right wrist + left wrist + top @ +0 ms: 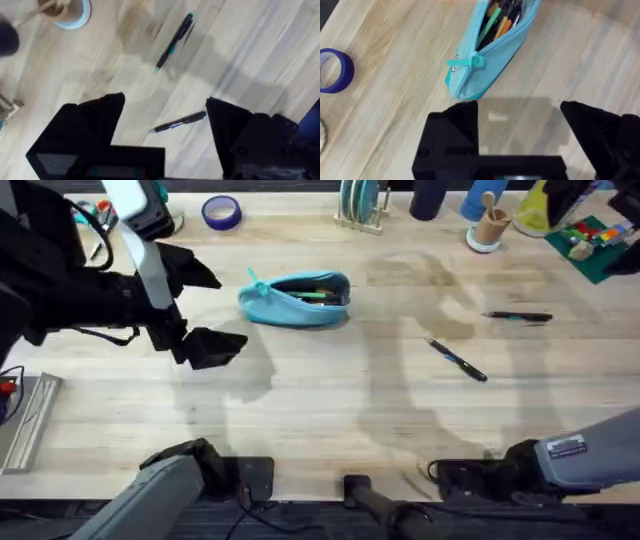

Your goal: Unzip the bag, pick up the pens from the table one at a time and place them inside, then zip the bag closed.

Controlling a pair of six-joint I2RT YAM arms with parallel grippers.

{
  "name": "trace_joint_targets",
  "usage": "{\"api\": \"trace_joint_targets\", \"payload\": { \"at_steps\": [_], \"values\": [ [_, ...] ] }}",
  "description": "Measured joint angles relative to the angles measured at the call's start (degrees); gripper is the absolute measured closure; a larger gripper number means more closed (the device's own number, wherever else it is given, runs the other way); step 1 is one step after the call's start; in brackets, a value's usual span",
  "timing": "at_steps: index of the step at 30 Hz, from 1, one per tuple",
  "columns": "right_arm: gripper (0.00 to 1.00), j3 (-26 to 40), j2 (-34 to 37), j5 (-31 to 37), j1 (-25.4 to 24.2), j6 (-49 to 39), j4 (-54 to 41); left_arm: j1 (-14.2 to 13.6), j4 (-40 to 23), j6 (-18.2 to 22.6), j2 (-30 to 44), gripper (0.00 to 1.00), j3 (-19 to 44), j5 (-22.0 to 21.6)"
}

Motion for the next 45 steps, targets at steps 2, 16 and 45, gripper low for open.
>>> {"api": "trace_joint_targets", "payload": {
  "at_steps": [2, 16, 45],
  "values": [
    [0.007, -0.80, -0.02, -0.22, -0.84, -0.26, 0.76, 0.00, 0.00, 0.00, 0.00, 0.007, 0.00, 0.00],
    [0.009, -16.51, -0.01, -1.83, -3.96, 0.66, 16.61, 0.00, 0.00, 0.00, 0.00, 0.007, 0.00, 0.00],
    [0.006, -38.66, 0.32, -2.45, -11.63, 1.19, 39.88, 0.00, 0.00, 0.00, 0.00, 0.006, 0.00, 0.00]
  ]
}}
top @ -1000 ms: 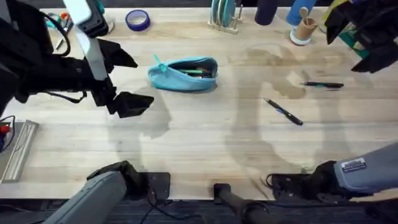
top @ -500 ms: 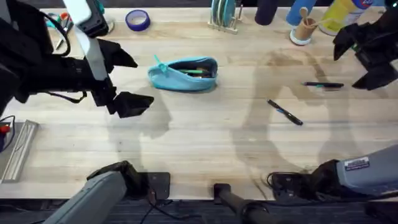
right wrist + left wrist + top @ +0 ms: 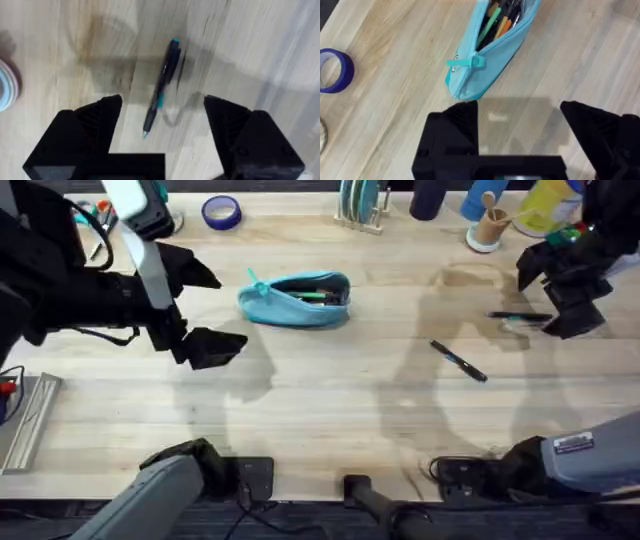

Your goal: Unzip the bag, pick up the pens from the table one at a time and place them inside, then zip the bag closed.

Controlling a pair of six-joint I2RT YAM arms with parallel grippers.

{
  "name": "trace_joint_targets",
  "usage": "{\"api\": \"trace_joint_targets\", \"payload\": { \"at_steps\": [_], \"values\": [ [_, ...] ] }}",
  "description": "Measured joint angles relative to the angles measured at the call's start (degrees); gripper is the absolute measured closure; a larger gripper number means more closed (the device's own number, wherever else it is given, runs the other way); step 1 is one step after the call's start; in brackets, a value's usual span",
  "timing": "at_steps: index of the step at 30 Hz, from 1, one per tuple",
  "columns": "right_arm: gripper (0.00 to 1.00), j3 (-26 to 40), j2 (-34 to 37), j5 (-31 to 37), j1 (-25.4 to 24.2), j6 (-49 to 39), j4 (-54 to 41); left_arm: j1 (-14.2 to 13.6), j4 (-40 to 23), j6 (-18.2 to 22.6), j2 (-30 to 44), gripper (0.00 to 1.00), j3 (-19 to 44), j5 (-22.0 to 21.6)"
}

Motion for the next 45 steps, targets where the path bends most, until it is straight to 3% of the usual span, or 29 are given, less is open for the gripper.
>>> {"api": "trace_joint_targets", "payload": {
  "at_steps": [14, 19, 22, 26, 31, 33, 45],
  "values": [
    [0.021, 0.07, 6.29, -0.48, 0.02, 3.00, 1.93, 0.00, 0.00, 0.00, 0.00, 0.007, 0.00, 0.00],
    [0.234, 1.02, 7.28, -1.25, 0.21, 3.69, 2.29, 0.00, 0.00, 0.00, 0.00, 0.008, 0.00, 0.00],
    [0.288, 1.20, 7.44, -1.33, 0.28, 4.01, 2.32, 0.00, 0.01, 0.00, 0.00, 0.007, 0.00, 0.00],
    [0.589, 1.10, 7.44, -1.20, 0.35, 4.11, 2.46, 0.00, 0.00, 0.00, 0.00, 0.007, 0.00, 0.00],
    [0.772, 0.47, 7.35, -0.06, 0.35, 4.05, 1.95, 0.00, 0.00, 0.00, 0.00, 0.007, 0.00, 0.00],
    [0.932, 0.20, 7.15, 0.72, 0.35, 4.13, 1.43, 0.00, 0.00, 0.00, 0.00, 0.007, 0.00, 0.00],
    [0.964, -0.04, 6.90, 1.08, 0.39, 1.44, 1.53, 0.00, 0.00, 0.00, 0.00, 0.008, 0.00, 0.00]
  ]
}}
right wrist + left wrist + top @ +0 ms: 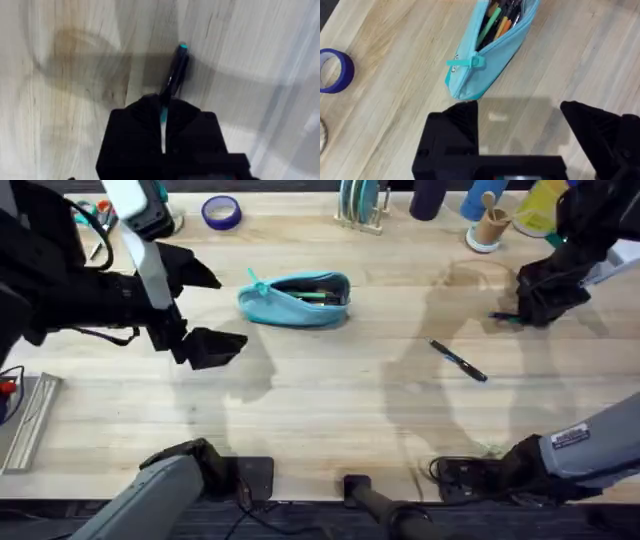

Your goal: Unzip the bag, pick up the pens from the table one at a time and place them inside, then zip the bag closed.

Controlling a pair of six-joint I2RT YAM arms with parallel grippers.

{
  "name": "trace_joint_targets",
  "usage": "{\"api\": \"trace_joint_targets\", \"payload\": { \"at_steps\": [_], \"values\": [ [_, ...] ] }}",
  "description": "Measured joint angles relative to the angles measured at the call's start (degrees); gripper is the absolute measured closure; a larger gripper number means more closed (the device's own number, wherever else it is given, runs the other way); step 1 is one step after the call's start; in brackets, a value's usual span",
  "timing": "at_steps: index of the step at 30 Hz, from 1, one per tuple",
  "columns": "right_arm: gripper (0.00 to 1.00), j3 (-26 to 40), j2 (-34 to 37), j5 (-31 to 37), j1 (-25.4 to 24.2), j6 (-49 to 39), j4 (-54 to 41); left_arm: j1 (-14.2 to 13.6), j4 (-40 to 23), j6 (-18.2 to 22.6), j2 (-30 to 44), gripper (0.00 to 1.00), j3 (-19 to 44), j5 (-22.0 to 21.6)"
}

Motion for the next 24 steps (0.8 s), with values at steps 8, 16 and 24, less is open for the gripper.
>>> {"api": "trace_joint_targets", "payload": {
  "at_steps": [8, 16, 24],
  "values": [
    [0.971, -1.13, -1.32, -0.43, 0.09, -6.71, 0.62, 0.00, 0.00, 0.00, 0.00, 0.007, 0.00, 0.00],
    [0.970, -4.17, -6.35, -2.22, 2.33, -15.21, -1.75, 0.00, 0.00, 0.00, 0.00, 0.007, 0.00, 0.00],
    [0.970, -3.97, -18.17, -2.59, 8.70, -24.76, -1.46, 0.00, 0.00, 0.00, 0.00, 0.007, 0.00, 0.00]
  ]
}}
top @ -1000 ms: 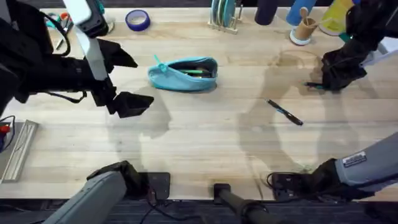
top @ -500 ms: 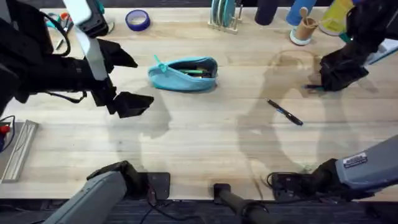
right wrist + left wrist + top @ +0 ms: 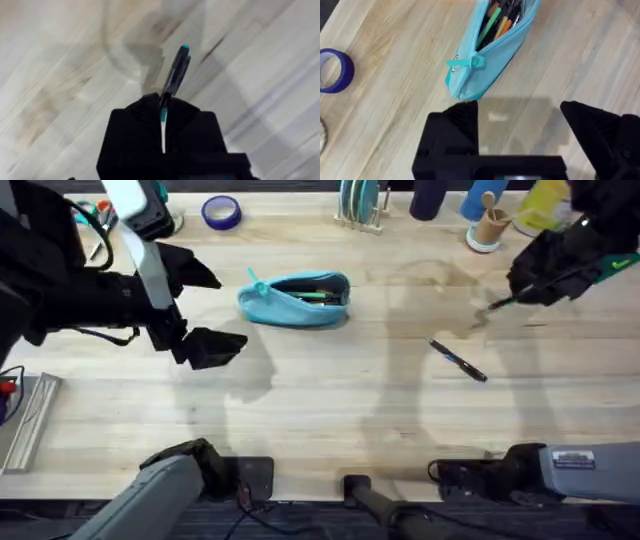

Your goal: Unzip the bag, pick up the pens from the table one at a time and place them inside, then zip the bag closed.

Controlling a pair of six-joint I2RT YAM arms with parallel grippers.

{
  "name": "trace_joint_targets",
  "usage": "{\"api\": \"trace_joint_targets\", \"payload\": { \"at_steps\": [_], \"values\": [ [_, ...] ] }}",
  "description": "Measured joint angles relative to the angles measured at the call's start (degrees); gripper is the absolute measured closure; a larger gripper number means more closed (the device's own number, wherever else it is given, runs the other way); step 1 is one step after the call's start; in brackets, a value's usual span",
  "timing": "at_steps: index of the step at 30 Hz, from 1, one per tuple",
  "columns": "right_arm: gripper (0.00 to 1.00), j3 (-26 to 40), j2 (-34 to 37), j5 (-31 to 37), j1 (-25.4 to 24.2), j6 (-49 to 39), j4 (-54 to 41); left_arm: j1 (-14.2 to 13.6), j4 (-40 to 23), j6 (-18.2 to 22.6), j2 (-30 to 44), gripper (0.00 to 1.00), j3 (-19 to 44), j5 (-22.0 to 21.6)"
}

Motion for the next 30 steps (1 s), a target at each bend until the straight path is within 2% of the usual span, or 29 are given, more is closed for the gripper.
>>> {"api": "trace_joint_targets", "payload": {
  "at_steps": [9, 17, 26, 30],
  "values": [
    [0.970, 0.10, -6.22, 0.01, 4.33, -9.16, 0.46, 0.00, 0.00, 0.00, 0.00, 0.008, 0.00, 0.00],
    [0.970, 0.19, -6.96, -1.53, 9.10, -23.44, 2.75, 0.00, 0.00, 0.00, 0.00, 0.007, 0.00, 0.00],
    [0.970, 0.19, -6.96, -12.57, 13.45, -39.16, 9.86, 0.00, 0.00, 0.00, 0.00, 0.007, 0.00, -0.02],
    [0.970, 0.19, -6.94, -21.75, 14.43, -48.62, 14.46, 0.00, 0.00, 0.00, 0.00, 0.007, 0.00, 0.00]
  ]
}}
